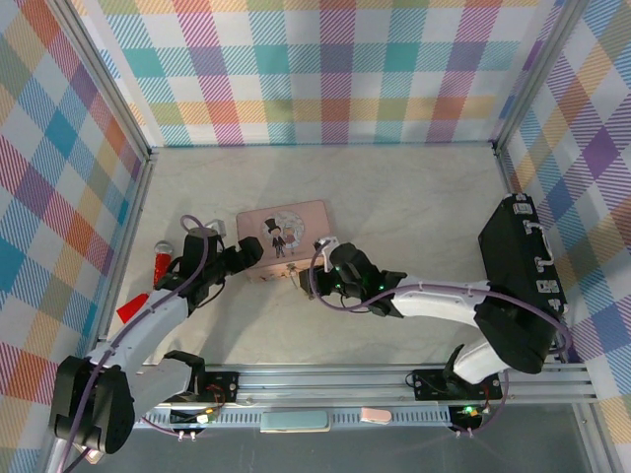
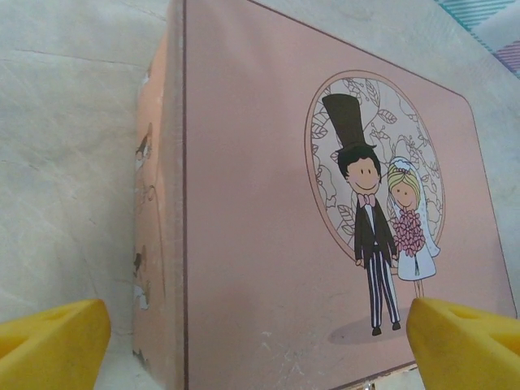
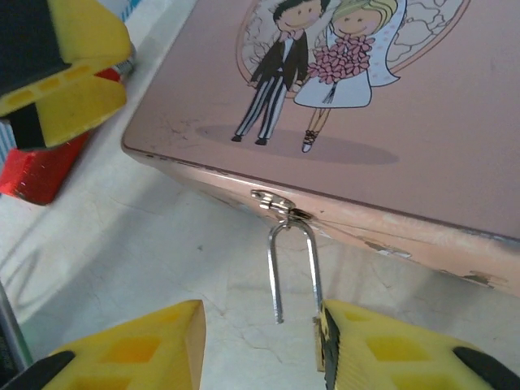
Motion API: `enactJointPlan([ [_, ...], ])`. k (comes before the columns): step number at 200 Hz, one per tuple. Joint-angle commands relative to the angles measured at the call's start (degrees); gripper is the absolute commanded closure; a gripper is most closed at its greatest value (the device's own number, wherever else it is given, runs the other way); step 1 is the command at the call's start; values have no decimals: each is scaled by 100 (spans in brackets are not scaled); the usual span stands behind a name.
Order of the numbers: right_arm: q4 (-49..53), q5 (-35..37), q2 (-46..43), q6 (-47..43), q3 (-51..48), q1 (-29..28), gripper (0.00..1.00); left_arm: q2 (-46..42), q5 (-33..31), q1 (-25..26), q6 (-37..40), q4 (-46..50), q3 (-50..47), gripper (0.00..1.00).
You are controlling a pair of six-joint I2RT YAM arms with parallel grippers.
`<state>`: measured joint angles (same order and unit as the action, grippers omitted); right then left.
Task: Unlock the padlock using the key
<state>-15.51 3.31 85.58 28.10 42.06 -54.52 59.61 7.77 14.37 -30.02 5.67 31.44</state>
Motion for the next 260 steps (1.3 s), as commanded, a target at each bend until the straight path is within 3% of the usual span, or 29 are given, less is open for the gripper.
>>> enactJointPlan([
  [1, 463, -334, 279, -548, 229, 82, 60, 140, 389, -84, 196, -344, 121, 7],
  [123, 383, -471, 1424, -617, 934, 170, 65, 675, 533, -84, 142, -168, 213, 8],
  [260, 413, -213, 1777, -867, 1076, 196, 76, 700, 500, -84, 75, -153, 200, 8],
])
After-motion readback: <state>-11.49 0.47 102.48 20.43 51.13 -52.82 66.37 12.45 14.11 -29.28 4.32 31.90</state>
